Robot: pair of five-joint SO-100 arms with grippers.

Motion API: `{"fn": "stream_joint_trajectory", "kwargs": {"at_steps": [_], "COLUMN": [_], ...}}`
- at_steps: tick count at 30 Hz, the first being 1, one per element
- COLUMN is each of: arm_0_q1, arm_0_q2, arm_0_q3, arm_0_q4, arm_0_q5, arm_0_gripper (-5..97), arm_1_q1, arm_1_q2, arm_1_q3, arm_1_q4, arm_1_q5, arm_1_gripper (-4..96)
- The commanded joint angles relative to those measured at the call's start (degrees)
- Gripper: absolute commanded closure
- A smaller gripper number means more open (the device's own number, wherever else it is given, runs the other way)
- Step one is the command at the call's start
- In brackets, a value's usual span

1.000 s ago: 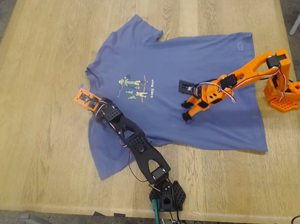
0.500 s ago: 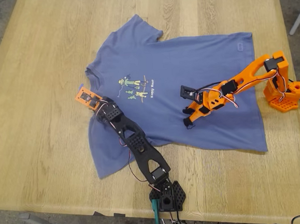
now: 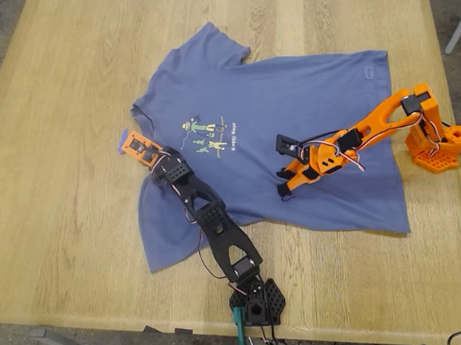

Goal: Fold a T-shirt

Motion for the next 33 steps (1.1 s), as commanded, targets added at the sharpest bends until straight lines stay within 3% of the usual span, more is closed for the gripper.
{"fn": "stream_joint_trajectory", "kwargs": {"at_steps": [1,8,19,25,33], "arm_0_q1": [4.13,4.39,5.54,6.42,6.59], "arm_0_q2": [4.92,7.82,20.65,28.04,32.43], "arm_0_q3": [-0.35,0.35,13.36,21.01,24.7], "arm_0_q4": [2.02,3.34,3.43,2.55,2.02], "arm_0_q5": [-0.53,-0.44,-0.26,-0.18,-0.18], "arm_0_gripper": [92,92,92,92,92], "arm_1_q1": [-3.25,-4.75,-4.66,-4.48,-3.87], "arm_1_q2": [-2.81,-8.61,-6.59,-4.39,-2.46], "arm_1_q3": [-3.78,-9.67,-4.22,-1.93,-3.16], "arm_1_q4": [0.0,2.37,10.2,17.93,30.15], "arm_1_q5": [0.62,1.23,0.0,-2.02,-1.49], "arm_1_gripper": [69.8,72.1,77.4,78.5,81.5]}}
